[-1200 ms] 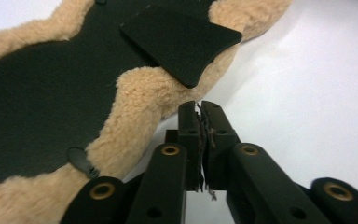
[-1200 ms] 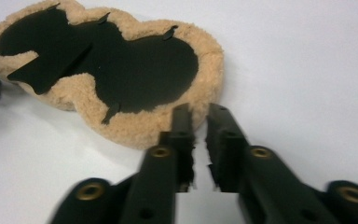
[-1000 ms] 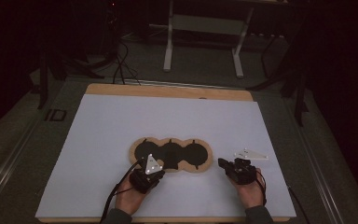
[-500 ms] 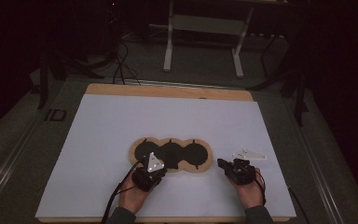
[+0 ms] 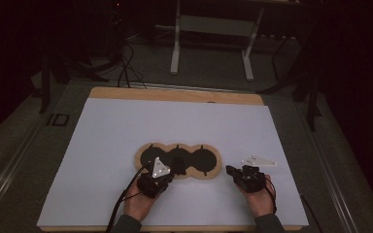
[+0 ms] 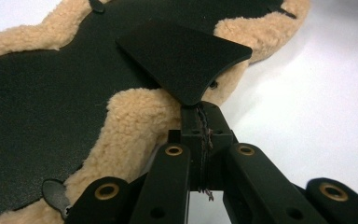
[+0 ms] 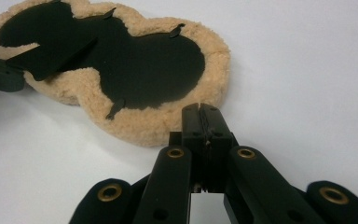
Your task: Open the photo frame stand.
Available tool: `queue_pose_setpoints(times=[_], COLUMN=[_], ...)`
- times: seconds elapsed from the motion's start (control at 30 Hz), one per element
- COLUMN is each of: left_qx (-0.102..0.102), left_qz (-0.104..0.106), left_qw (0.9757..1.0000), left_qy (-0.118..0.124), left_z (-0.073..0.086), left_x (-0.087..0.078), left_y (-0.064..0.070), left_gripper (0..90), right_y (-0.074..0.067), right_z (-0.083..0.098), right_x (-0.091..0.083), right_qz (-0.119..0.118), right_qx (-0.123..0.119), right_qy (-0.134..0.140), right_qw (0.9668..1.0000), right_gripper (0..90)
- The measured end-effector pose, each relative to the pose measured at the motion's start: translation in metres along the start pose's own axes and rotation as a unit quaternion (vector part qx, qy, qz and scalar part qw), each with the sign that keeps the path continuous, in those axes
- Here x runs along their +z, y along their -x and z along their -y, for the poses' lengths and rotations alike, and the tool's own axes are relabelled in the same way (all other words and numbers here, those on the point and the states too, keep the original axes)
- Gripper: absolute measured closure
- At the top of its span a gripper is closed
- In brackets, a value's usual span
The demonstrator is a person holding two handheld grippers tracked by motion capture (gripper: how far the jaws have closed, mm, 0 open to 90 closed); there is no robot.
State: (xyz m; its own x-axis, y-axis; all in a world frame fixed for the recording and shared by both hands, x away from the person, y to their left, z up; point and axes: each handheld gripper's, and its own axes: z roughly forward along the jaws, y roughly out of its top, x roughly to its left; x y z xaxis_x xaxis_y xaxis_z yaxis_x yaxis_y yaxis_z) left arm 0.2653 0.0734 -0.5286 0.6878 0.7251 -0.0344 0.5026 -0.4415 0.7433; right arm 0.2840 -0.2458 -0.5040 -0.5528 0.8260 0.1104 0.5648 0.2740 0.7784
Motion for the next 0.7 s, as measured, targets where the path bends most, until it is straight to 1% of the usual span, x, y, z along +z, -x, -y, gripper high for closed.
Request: queue_pose_setpoints(times=[0.03,0.2,0.3,0.4,0.47,0.57,0.7], left_qx=[-0.002,0.002,0.003,-0.004,-0.005,-0.006,-0.007], left_qz=[0.000,-0.004,-0.005,-0.006,-0.009,-0.011,-0.011], left_qw=[1.0000,1.0000,0.9999,0.9997,0.9996,0.9995,0.9996], left_qy=[0.002,0.004,0.011,0.024,0.028,0.028,0.024], left_z=[0.000,-0.005,-0.010,-0.015,-0.019,-0.022,-0.023], left_x=[0.000,-0.003,-0.006,-0.009,-0.010,-0.011,-0.009], left_y=[0.000,-0.001,-0.002,-0.004,-0.005,-0.007,-0.008], left_gripper=[89.9,89.8,89.8,89.8,89.8,89.8,89.5], right_y=[0.000,0.000,-0.001,-0.001,-0.001,-0.001,-0.001], right_z=[0.000,0.000,0.000,0.000,0.000,0.000,0.000], right_x=[0.000,0.001,0.001,0.001,0.001,0.001,0.001], right_qz=[0.000,0.000,0.000,0.000,0.001,0.001,0.001], right_qx=[0.000,-0.001,-0.002,-0.003,-0.002,-0.004,-0.004], right_qy=[0.000,-0.001,-0.003,-0.003,-0.004,-0.004,-0.005], right_qw=[1.0000,1.0000,1.0000,1.0000,1.0000,1.0000,1.0000], right_gripper=[89.8,89.9,89.9,89.9,89.9,89.9,89.9])
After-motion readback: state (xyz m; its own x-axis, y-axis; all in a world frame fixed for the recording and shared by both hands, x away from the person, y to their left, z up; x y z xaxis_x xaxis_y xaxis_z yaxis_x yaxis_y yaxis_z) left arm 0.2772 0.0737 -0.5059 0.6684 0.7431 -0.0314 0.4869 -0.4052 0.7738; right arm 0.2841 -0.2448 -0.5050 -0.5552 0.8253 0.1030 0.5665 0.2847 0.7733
